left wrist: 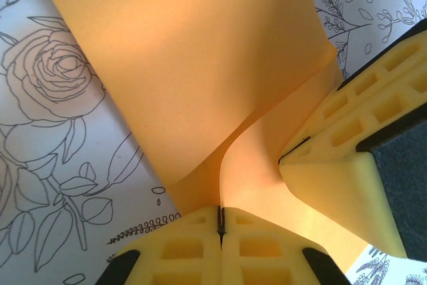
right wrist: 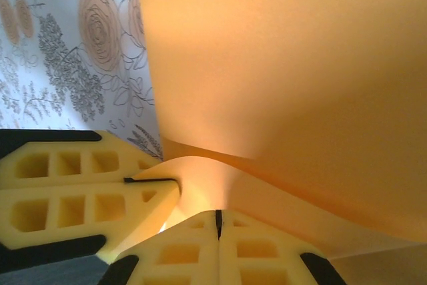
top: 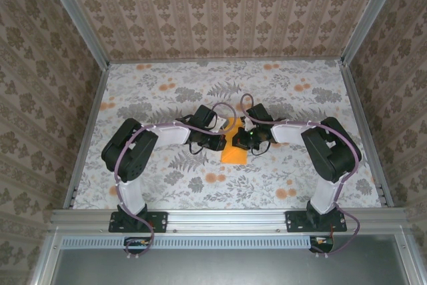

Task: Fold a paper plane with a square sheet of paper (fold left side to right side)
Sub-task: Fold the triangle a second time at the center of the table.

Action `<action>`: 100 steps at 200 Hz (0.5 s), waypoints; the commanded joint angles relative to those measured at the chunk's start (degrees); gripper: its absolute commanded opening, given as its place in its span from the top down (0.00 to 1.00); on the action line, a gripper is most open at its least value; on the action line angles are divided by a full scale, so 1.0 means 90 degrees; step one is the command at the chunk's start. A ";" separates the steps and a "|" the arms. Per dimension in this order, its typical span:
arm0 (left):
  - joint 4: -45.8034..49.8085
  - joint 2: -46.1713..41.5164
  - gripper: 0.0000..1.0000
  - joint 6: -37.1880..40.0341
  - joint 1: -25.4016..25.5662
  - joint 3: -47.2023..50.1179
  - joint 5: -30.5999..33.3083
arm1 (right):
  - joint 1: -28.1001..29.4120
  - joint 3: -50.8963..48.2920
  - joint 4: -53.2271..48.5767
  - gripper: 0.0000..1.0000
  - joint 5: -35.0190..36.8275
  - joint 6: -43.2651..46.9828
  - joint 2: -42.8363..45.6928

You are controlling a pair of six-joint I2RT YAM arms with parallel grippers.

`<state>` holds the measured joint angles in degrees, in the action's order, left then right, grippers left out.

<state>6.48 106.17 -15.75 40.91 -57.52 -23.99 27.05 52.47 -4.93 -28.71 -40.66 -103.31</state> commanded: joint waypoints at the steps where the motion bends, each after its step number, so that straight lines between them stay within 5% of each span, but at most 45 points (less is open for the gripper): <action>1: 0.0344 0.0117 1.00 0.0175 0.0056 -0.0074 0.0146 | -0.0006 0.0145 -0.0428 0.97 0.0239 0.0143 -0.0210; 66: 0.0400 0.0001 1.00 0.0197 0.0083 -0.0172 0.0156 | -0.0061 0.0191 -0.0957 0.97 0.0501 0.0170 -0.0394; 100: 0.0327 -0.0462 0.88 0.0004 0.0017 -0.0250 -0.0015 | -0.0066 0.0176 -0.0993 0.97 0.0485 0.0182 -0.0462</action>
<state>7.73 105.82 -15.38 41.23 -58.28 -23.35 26.85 54.17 -8.19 -27.59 -40.25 -104.77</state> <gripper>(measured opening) 0.076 0.048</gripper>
